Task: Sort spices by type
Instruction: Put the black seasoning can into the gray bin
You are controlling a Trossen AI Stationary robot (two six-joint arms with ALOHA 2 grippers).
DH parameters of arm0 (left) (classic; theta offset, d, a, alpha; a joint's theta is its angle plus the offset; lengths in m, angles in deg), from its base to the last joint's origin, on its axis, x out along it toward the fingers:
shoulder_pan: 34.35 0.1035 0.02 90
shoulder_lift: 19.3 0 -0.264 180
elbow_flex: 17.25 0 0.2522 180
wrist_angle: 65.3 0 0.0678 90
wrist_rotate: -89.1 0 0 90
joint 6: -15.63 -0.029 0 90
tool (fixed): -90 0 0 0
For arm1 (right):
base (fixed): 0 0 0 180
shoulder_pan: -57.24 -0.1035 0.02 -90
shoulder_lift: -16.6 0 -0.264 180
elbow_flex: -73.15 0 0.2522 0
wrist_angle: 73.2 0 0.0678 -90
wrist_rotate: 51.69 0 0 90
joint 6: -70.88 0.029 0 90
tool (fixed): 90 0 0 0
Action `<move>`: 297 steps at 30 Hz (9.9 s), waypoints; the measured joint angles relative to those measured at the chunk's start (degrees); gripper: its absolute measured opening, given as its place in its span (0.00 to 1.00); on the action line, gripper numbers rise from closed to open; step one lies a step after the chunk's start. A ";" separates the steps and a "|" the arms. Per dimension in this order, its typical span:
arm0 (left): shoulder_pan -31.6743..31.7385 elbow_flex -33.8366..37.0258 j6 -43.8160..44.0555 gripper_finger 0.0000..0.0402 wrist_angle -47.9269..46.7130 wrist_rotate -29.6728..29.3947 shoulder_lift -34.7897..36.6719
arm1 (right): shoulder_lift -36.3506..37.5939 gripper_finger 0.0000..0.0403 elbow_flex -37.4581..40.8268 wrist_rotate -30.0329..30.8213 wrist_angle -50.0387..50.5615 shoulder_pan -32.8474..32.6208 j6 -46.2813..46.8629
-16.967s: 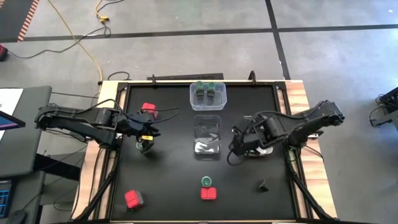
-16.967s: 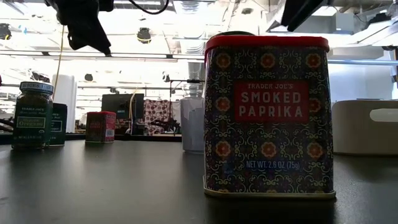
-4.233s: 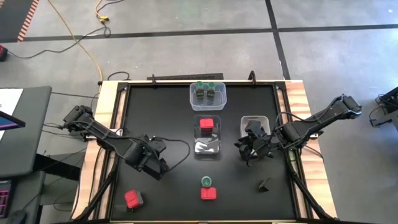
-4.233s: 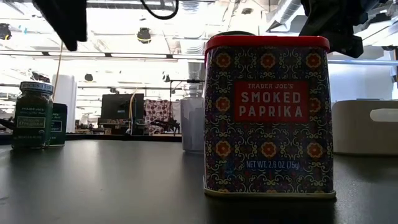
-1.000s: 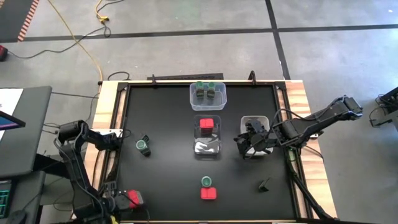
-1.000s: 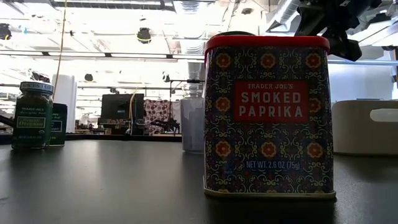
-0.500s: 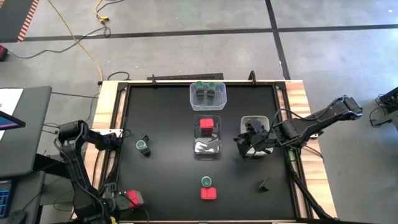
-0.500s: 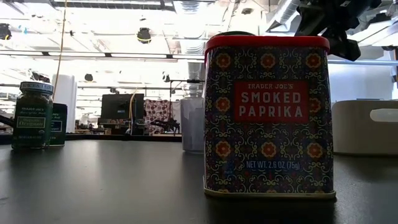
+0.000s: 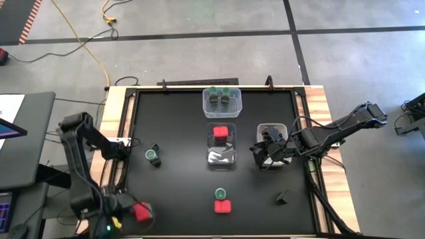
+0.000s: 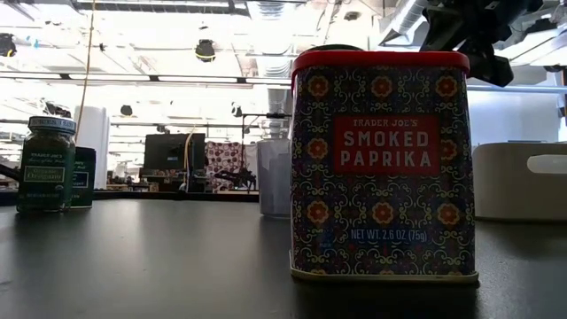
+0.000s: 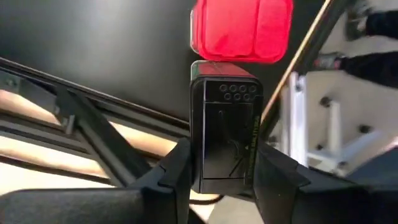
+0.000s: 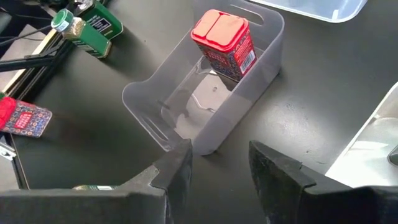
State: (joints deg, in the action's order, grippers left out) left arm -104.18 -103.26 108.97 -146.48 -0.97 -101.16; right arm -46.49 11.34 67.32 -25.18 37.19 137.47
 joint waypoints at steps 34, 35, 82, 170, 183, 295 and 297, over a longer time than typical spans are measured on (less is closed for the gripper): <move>50.14 -45.30 -60.19 0.31 -12.75 -4.78 -26.24 | 0.00 0.52 0.00 -1.84 -0.46 -0.36 -14.11; 50.75 -47.21 -61.17 0.31 -12.74 -4.89 -27.28 | 0.00 0.55 0.00 -1.96 -0.48 -0.74 -14.16; 57.93 -57.81 -84.78 0.33 -7.69 -7.38 -32.53 | -14.84 0.81 -2.01 -1.94 -46.36 -1.82 -49.15; 56.78 23.49 -81.46 0.62 91.34 -15.22 7.25 | -2.10 0.35 -4.68 12.86 -42.14 -7.39 -56.07; 63.30 15.81 -87.48 0.62 96.01 -3.57 -1.66 | -3.37 0.35 -4.69 0.81 -48.60 1.45 -59.51; 68.70 9.22 -102.94 0.28 63.73 -2.33 0.35 | -28.15 0.72 -49.51 -15.38 14.75 13.05 -59.27; 68.72 9.22 -103.65 0.28 64.56 -2.35 0.35 | -28.16 0.72 -49.48 -15.53 15.35 13.05 -59.37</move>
State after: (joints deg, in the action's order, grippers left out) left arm -35.46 -94.04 5.32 -81.92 -3.32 -100.81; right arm -74.65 -38.15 51.79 -9.83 50.24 78.10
